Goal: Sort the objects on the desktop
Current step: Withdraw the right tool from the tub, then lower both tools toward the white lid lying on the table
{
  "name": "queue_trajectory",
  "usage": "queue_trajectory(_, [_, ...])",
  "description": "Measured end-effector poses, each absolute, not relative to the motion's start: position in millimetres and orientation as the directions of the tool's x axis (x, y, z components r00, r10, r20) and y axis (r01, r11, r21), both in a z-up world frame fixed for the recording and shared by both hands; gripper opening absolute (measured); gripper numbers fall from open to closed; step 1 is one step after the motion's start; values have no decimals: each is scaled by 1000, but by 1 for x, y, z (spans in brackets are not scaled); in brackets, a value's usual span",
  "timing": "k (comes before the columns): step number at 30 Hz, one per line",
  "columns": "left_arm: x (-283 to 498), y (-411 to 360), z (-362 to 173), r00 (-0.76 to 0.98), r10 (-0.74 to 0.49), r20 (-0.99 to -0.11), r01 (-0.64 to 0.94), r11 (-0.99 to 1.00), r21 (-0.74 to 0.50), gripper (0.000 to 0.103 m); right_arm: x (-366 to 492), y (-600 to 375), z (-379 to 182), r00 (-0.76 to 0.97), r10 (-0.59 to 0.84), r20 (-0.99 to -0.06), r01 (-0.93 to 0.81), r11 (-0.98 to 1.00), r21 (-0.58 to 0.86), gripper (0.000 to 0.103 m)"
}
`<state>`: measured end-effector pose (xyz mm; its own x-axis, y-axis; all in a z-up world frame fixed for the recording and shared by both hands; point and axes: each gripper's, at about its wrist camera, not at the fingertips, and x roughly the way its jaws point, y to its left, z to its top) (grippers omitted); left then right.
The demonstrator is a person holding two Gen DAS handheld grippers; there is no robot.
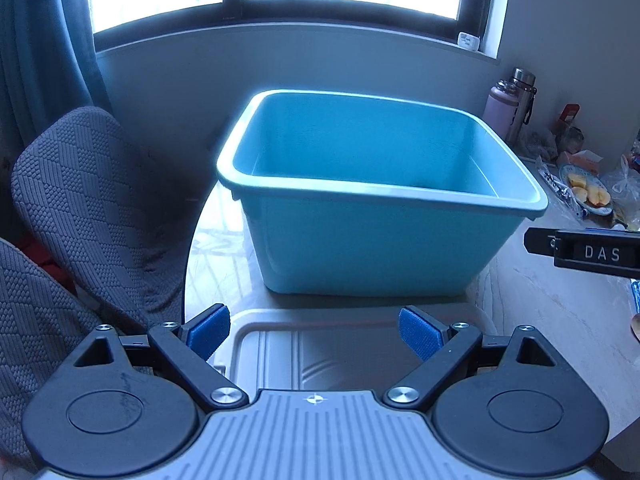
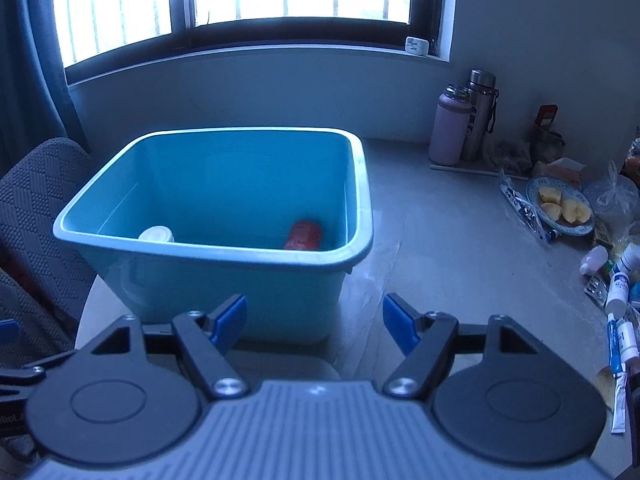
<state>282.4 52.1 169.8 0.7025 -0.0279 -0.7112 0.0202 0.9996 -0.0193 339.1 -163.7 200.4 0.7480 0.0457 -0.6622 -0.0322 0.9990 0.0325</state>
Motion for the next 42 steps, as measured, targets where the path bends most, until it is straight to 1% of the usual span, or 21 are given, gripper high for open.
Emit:
queue_trajectory(19, [245, 58, 132, 618, -30, -785, 26, 1000, -17, 93, 303, -172, 154, 623, 38, -781, -1, 999, 48, 75])
queue_trajectory(32, [233, 61, 112, 556, -30, -831, 9, 999, -30, 93, 283, -173, 131, 545, 46, -837, 23, 997, 69, 75])
queue_trajectory(42, [225, 62, 102, 513, -36, -858, 0, 999, -41, 93, 273, -167, 118, 495, 53, -867, 9, 998, 67, 75])
